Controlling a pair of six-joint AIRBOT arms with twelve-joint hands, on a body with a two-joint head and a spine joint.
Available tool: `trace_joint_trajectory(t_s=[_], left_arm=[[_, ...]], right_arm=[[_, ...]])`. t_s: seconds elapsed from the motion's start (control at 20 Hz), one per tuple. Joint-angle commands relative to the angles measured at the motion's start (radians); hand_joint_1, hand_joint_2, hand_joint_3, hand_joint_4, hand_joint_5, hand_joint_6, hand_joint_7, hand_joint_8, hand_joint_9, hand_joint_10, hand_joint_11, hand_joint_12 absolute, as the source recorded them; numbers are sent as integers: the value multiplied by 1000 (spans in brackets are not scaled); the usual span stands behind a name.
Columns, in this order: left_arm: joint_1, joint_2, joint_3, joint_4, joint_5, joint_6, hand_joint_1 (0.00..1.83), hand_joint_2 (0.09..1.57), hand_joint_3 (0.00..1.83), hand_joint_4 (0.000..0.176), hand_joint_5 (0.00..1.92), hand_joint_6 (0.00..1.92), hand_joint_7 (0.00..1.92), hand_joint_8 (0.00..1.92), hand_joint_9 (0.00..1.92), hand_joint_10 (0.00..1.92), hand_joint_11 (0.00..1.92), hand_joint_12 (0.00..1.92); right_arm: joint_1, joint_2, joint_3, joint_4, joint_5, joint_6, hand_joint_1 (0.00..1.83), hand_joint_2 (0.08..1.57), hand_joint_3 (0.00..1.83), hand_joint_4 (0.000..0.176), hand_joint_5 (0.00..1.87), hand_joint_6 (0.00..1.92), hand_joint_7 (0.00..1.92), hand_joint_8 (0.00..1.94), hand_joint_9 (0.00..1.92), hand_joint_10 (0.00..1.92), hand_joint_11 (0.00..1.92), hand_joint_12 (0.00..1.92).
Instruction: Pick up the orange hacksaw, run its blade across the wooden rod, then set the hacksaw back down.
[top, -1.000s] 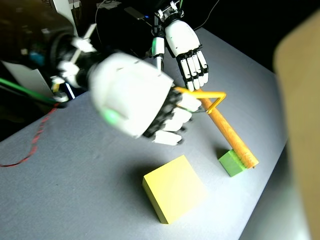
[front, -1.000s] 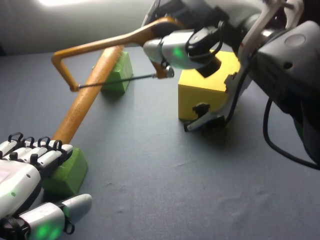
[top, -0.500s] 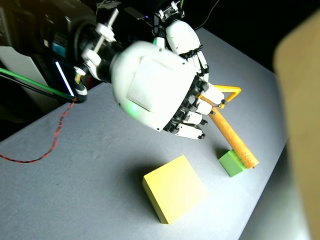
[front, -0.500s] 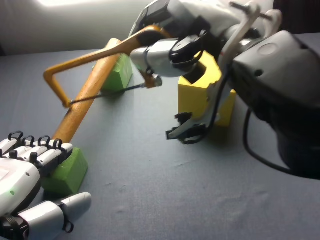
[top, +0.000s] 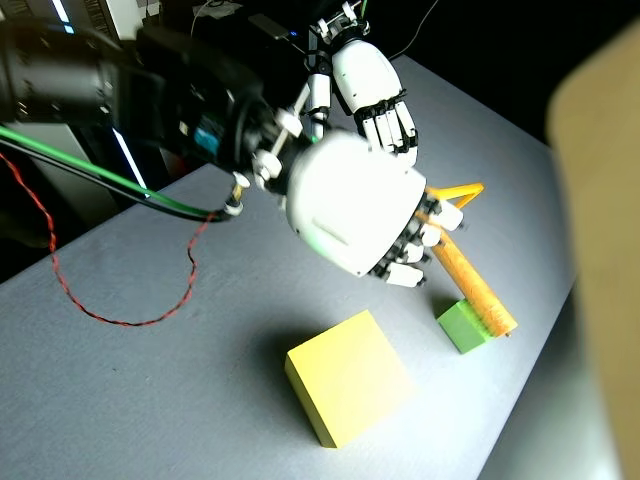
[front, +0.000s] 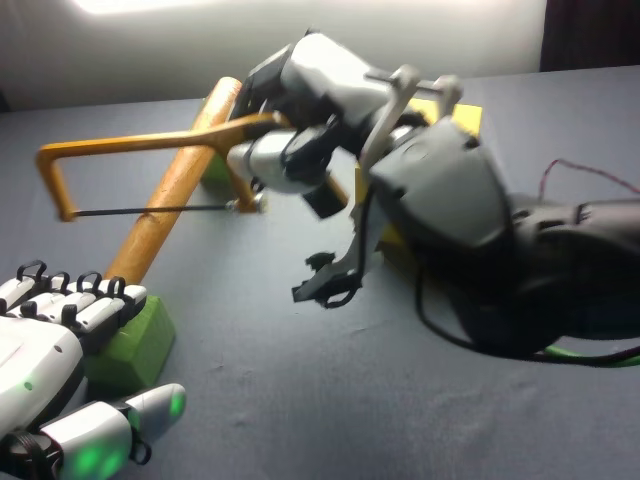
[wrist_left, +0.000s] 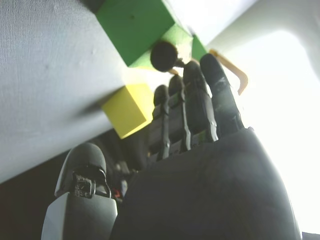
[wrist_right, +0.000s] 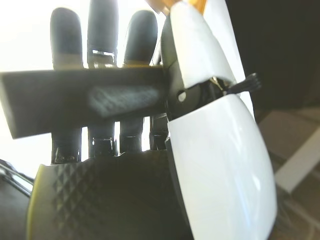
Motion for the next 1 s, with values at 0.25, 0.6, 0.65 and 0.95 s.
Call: trace_joint_trajectory(t_s=[0.25, 0.6, 0.65, 0.95], left_arm=[[4, -15, 12, 17, -46, -4, 0, 1259, 1, 0, 254, 7, 310, 6, 303, 6, 0, 583], [7, -18, 13, 17, -39, -4, 0, 1261, 0, 0, 222, 2, 273, 4, 277, 3, 0, 553], [9, -19, 13, 17, -39, -4, 0, 1263, 0, 0, 219, 0, 259, 3, 253, 3, 0, 503], [16, -21, 14, 17, -39, -4, 0, 1262, 0, 0, 237, 6, 285, 6, 281, 6, 0, 553]], right_arm=[[25, -33, 49, -112, 31, 18, 1220, 1129, 0, 0, 868, 1134, 1044, 934, 1050, 548, 730, 1235], [31, 180, -111, -163, -31, 13, 1215, 1131, 0, 0, 880, 1133, 1022, 953, 1047, 552, 729, 1210], [38, 208, -122, -163, -45, 13, 1214, 1138, 2, 0, 853, 1155, 1018, 976, 1039, 546, 732, 1194], [37, 196, -106, -163, -70, 4, 1210, 1143, 0, 0, 856, 1149, 1006, 997, 1037, 559, 728, 1226]])
